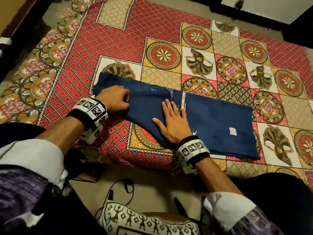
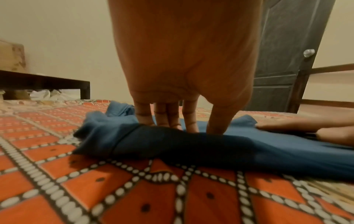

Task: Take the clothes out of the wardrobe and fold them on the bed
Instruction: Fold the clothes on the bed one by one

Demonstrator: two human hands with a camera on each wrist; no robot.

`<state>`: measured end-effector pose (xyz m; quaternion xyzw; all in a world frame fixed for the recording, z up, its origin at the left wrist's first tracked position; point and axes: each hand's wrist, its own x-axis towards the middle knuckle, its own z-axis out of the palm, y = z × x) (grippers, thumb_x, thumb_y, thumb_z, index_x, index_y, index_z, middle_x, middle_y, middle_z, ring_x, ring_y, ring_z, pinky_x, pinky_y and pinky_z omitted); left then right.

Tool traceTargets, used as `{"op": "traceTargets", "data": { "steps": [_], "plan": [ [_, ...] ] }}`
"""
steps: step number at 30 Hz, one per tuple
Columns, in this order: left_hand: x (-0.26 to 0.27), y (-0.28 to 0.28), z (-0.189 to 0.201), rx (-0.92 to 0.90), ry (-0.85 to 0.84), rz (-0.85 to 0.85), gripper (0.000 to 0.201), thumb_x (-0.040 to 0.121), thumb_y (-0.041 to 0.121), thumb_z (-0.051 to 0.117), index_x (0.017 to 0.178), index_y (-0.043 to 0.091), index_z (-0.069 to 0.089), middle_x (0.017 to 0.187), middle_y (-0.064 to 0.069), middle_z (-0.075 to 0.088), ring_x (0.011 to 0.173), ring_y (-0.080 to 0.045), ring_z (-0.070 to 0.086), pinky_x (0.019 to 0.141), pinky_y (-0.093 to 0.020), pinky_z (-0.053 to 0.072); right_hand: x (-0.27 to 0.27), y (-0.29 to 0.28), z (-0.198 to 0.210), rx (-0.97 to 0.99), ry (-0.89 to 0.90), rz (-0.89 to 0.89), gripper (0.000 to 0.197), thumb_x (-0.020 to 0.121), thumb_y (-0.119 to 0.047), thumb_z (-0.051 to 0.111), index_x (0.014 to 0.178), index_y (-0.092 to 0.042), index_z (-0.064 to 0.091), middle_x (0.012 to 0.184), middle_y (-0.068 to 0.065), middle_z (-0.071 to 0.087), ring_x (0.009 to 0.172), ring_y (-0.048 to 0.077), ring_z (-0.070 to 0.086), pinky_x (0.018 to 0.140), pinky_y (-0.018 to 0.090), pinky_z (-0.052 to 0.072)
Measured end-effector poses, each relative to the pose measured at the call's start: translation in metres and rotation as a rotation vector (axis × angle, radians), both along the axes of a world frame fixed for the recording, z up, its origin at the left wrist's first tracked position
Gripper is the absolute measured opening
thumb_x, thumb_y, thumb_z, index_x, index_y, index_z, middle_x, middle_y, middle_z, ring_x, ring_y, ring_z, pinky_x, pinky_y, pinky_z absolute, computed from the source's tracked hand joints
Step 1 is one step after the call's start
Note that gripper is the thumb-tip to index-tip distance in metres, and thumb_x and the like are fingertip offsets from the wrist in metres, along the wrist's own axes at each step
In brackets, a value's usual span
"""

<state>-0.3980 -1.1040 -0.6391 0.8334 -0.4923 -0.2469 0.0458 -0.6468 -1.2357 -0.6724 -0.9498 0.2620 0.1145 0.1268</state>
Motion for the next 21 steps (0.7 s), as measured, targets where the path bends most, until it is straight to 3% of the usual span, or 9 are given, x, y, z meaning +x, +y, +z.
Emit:
{"op": "traceTargets", "data": {
  "steps": [4,8,10,13,15,18,21],
  "plan": [
    [0.007,0.001,0.0,-0.034,-0.017,-0.017,0.017,0.081,0.035,0.067,0.093,0.023,0.064,0.092,0.004,0.053,0.099,-0.027,0.058,0.081,-0.048,0.053,-0.032,-0.004,0.016,0.1,-0.173,-0.178,0.083,0.101,-0.069,0.029,0.164,-0.016,0.018,0.172,0.007,0.012,0.159,0.021,0.01,0.127,0.049,0.01],
    [-0.022,-0.001,0.003,-0.292,-0.027,-0.217,0.055,0.082,0.057,0.048,0.12,0.02,0.06,0.117,-0.003,0.055,0.113,-0.028,0.053,0.08,-0.046,0.053,-0.099,-0.061,0.029,0.106,-0.297,-0.589,0.074,0.098,-0.059,0.051,0.152,-0.009,0.042,0.158,0.015,0.044,0.145,0.034,0.041,0.116,0.051,0.035],
    [-0.051,-0.006,-0.003,-0.336,-0.033,-0.349,0.065,0.088,0.063,0.046,0.138,0.02,0.052,0.138,-0.006,0.049,0.126,-0.029,0.049,0.093,-0.047,0.051,-0.142,-0.104,0.035,0.113,-0.222,-0.877,0.069,0.096,-0.051,0.061,0.147,-0.007,0.048,0.148,0.02,0.052,0.136,0.04,0.049,0.11,0.048,0.039],
    [-0.098,-0.009,-0.024,-0.267,-0.07,-0.488,0.072,0.095,0.066,0.038,0.155,0.025,0.035,0.161,-0.008,0.029,0.147,-0.028,0.031,0.115,-0.05,0.035,-0.192,-0.139,0.041,0.078,-0.176,-1.153,0.068,0.08,-0.053,0.057,0.127,-0.004,0.057,0.131,0.027,0.062,0.119,0.045,0.059,0.101,0.05,0.046],
    [-0.119,-0.006,-0.039,-0.194,-0.135,-0.552,0.07,0.099,0.063,0.027,0.16,0.03,0.021,0.168,-0.006,0.016,0.154,-0.025,0.016,0.121,-0.055,0.02,-0.209,-0.147,0.035,0.11,-0.123,-1.227,0.066,0.076,-0.047,0.059,0.121,0.001,0.057,0.124,0.031,0.063,0.112,0.049,0.06,0.098,0.052,0.049],
    [-0.125,-0.005,-0.043,-0.17,-0.156,-0.564,0.067,0.102,0.061,0.023,0.162,0.032,0.013,0.17,-0.004,0.007,0.157,-0.022,0.006,0.123,-0.058,0.009,-0.217,-0.156,0.023,0.054,-0.075,-1.25,0.087,0.064,-0.053,0.056,0.127,0.007,0.057,0.128,0.035,0.059,0.116,0.051,0.058,0.099,0.057,0.049],
    [-0.118,-0.008,-0.039,-0.164,-0.106,-0.566,0.067,0.102,0.062,0.03,0.161,0.033,0.016,0.17,-0.002,0.007,0.156,-0.021,0.007,0.124,-0.057,0.008,-0.218,-0.165,0.018,0.091,-0.127,-1.261,0.078,0.06,-0.05,0.056,0.111,0.008,0.064,0.106,0.029,0.066,0.101,0.046,0.065,0.08,0.045,0.05]
  ]
}}
